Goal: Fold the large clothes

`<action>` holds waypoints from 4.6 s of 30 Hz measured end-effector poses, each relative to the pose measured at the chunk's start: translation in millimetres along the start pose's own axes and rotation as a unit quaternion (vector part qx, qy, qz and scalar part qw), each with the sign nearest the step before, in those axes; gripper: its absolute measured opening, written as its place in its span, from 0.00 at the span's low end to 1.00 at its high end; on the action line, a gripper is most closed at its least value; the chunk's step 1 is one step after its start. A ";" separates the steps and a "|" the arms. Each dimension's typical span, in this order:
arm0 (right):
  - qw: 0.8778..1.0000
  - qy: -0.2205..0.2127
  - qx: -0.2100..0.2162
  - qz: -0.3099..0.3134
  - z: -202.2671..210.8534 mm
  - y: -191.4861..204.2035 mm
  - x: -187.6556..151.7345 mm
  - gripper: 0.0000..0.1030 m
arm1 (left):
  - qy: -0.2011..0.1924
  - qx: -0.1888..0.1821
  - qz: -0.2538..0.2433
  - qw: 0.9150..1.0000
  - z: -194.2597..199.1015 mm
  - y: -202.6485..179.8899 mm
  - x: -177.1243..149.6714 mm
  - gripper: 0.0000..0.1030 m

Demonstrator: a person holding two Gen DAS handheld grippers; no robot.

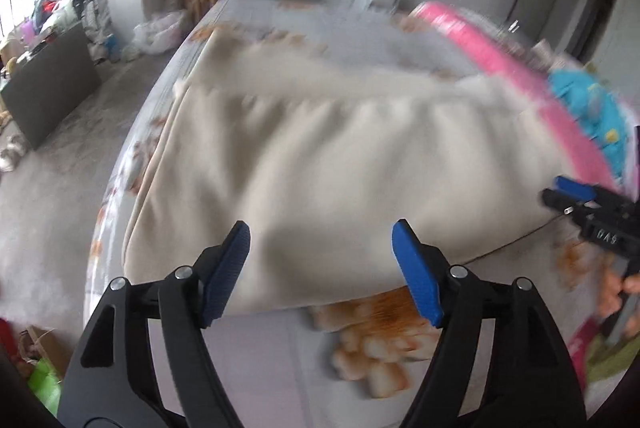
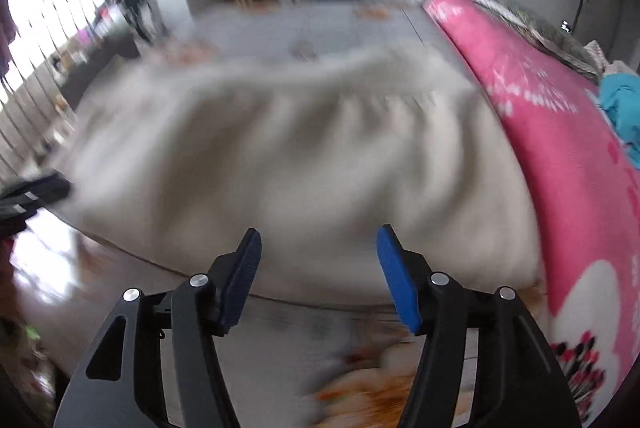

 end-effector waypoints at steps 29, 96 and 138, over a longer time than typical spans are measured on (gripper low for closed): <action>0.993 -0.060 -0.101 -0.001 104.4 43.0 -62.9 0.94 | -0.048 0.081 -0.021 0.995 107.3 -47.3 -55.9 0.92; 0.994 -0.032 -0.098 -0.027 105.3 33.3 -65.7 0.94 | -0.011 0.156 0.010 0.988 99.6 -65.0 -61.6 0.92; 0.994 -0.031 -0.101 -0.024 106.1 31.9 -63.8 0.94 | -0.010 0.153 0.014 0.988 98.8 -66.0 -62.9 0.92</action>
Point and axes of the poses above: each gripper's, at about its wrist camera, not at the fingertips, and z roughly against the way its jaws point, y to its left, x to its top, the point moved 9 cm from there along -z, roughly the way its jaws point, and after that the axes turned 2 degrees about z, right-handed, at the moved point
